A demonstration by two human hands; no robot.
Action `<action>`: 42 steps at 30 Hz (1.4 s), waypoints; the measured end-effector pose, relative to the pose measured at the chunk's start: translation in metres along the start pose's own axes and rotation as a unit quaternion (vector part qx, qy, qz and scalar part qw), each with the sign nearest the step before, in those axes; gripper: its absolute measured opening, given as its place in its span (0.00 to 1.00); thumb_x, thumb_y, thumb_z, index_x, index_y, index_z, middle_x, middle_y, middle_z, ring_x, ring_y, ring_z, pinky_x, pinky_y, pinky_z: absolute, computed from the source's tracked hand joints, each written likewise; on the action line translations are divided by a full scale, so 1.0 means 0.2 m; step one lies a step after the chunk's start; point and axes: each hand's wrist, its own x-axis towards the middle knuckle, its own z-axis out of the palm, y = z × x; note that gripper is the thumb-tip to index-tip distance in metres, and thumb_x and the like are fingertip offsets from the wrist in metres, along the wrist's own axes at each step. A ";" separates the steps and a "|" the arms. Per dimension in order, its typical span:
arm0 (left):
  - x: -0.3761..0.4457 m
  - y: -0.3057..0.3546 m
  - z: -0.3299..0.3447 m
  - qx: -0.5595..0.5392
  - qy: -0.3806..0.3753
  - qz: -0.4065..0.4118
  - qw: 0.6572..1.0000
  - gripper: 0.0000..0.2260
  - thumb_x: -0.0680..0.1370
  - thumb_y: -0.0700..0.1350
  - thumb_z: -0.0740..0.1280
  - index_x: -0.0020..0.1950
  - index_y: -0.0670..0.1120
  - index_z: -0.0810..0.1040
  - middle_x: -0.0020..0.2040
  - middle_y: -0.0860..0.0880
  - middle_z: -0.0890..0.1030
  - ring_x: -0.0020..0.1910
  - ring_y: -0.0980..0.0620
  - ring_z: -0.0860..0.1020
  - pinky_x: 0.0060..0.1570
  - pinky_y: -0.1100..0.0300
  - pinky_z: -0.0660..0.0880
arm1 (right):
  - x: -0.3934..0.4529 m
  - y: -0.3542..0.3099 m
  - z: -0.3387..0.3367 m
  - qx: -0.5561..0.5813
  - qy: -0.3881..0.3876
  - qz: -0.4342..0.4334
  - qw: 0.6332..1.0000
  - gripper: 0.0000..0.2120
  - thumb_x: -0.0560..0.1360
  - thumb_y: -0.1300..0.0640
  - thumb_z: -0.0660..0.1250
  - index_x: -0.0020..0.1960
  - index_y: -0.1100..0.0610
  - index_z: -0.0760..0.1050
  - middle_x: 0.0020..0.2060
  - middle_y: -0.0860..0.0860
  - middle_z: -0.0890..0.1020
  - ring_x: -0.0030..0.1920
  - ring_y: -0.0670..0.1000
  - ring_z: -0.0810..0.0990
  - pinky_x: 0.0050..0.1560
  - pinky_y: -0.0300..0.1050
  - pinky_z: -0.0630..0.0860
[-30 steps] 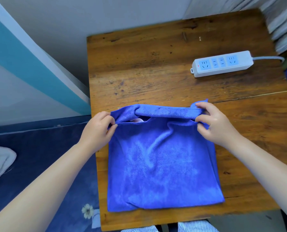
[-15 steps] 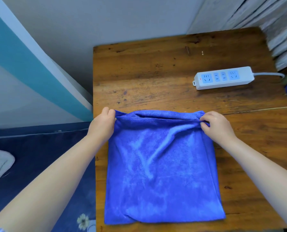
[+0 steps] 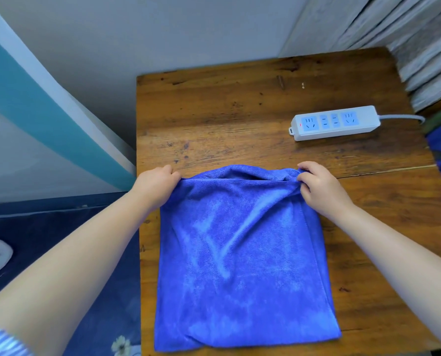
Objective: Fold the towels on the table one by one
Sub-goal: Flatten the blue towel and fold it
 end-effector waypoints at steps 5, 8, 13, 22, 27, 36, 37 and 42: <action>0.02 0.00 0.00 0.044 -0.016 0.037 0.998 0.11 0.79 0.43 0.58 0.60 0.44 0.72 0.60 0.45 0.71 0.59 0.46 0.70 0.46 0.56 0.72 | 0.00 0.01 -0.01 -0.013 0.011 -0.039 0.999 0.07 0.61 0.78 0.68 0.36 0.70 0.78 0.37 0.64 0.81 0.39 0.65 0.80 0.37 0.55 0.80; 0.03 -0.01 0.00 0.010 -0.034 0.057 0.998 0.12 0.79 0.43 0.58 0.60 0.42 0.74 0.61 0.45 0.72 0.60 0.46 0.70 0.54 0.54 0.74 | 0.00 0.02 -0.01 -0.004 0.004 -0.034 0.999 0.07 0.61 0.78 0.69 0.37 0.70 0.79 0.37 0.65 0.80 0.38 0.65 0.80 0.39 0.53 0.78; 0.04 0.00 -0.03 -0.048 -0.070 0.065 0.994 0.13 0.78 0.43 0.58 0.59 0.41 0.75 0.61 0.44 0.72 0.57 0.45 0.73 0.54 0.54 0.74 | 0.00 0.06 0.05 0.025 -0.037 0.070 0.997 0.08 0.71 0.70 0.63 0.48 0.69 0.79 0.51 0.65 0.78 0.54 0.63 0.75 0.54 0.50 0.70; 0.03 0.00 -0.07 0.014 -0.045 0.076 0.996 0.12 0.79 0.46 0.57 0.57 0.43 0.75 0.55 0.45 0.77 0.53 0.47 0.75 0.48 0.57 0.73 | -0.05 0.05 0.05 0.035 -0.054 0.083 0.994 0.10 0.70 0.70 0.64 0.50 0.68 0.79 0.48 0.63 0.80 0.52 0.61 0.77 0.53 0.48 0.71; 0.02 -0.04 -0.07 0.042 0.004 0.056 0.998 0.12 0.81 0.48 0.54 0.56 0.45 0.74 0.54 0.48 0.78 0.53 0.48 0.76 0.48 0.57 0.73 | -0.08 0.06 0.01 0.061 -0.018 0.035 0.997 0.06 0.64 0.76 0.68 0.40 0.70 0.80 0.38 0.65 0.82 0.42 0.63 0.81 0.45 0.48 0.74; -0.08 -0.07 -0.08 0.071 0.027 0.011 0.997 0.11 0.82 0.47 0.53 0.56 0.44 0.71 0.55 0.48 0.77 0.54 0.49 0.76 0.49 0.58 0.72 | -0.02 0.09 -0.13 0.018 -0.040 -0.016 0.999 0.04 0.70 0.69 0.67 0.43 0.67 0.80 0.40 0.61 0.83 0.45 0.61 0.80 0.48 0.51 0.75; -0.10 -0.07 -0.09 0.069 0.009 0.004 0.998 0.09 0.81 0.45 0.55 0.57 0.44 0.71 0.56 0.47 0.77 0.55 0.49 0.75 0.49 0.59 0.73 | -0.02 0.09 -0.14 0.002 -0.048 -0.020 0.999 0.05 0.72 0.66 0.66 0.46 0.65 0.80 0.42 0.59 0.83 0.46 0.59 0.79 0.49 0.49 0.74; -0.22 -0.05 -0.18 0.081 -0.057 -0.020 0.995 0.10 0.78 0.38 0.59 0.58 0.42 0.70 0.57 0.46 0.76 0.55 0.48 0.76 0.47 0.60 0.73 | 0.01 0.06 -0.23 -0.072 -0.114 -0.044 0.990 0.10 0.77 0.55 0.60 0.51 0.58 0.78 0.47 0.52 0.81 0.49 0.50 0.76 0.48 0.38 0.72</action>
